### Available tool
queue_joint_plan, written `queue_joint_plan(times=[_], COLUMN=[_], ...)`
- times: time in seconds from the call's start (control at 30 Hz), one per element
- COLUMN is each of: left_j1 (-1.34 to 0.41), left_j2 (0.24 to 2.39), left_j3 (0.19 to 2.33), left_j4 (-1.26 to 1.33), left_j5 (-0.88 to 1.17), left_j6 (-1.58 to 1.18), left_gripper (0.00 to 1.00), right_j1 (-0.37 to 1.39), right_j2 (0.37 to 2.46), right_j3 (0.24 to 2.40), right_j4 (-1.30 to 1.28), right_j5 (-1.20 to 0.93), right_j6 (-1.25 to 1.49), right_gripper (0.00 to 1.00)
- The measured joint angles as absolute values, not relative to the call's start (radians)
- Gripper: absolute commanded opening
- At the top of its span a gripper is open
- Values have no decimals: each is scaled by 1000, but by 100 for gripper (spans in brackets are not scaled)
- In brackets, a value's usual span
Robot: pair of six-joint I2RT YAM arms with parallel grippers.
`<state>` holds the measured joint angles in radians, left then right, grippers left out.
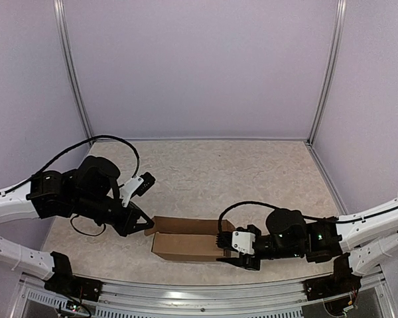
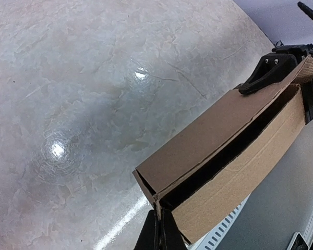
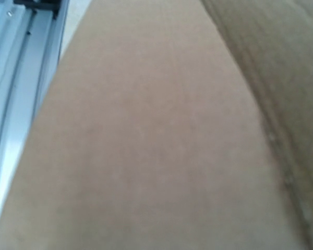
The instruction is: Fold the paper box
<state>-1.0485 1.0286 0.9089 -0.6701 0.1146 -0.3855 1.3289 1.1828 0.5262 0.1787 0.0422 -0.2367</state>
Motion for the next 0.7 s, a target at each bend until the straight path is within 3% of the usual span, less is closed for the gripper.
queue_joint_plan(times=[0.7], left_j1=[-1063], left_j2=[1034], left_j3=[810], left_j4=[-482], left_j5=[9], left_j6=[-623], left_gripper=[0], right_j1=[1354], right_j2=[1232], right_j3=[475], right_j4=[288], right_j5=[197], right_j6=[-87], right_gripper=[7])
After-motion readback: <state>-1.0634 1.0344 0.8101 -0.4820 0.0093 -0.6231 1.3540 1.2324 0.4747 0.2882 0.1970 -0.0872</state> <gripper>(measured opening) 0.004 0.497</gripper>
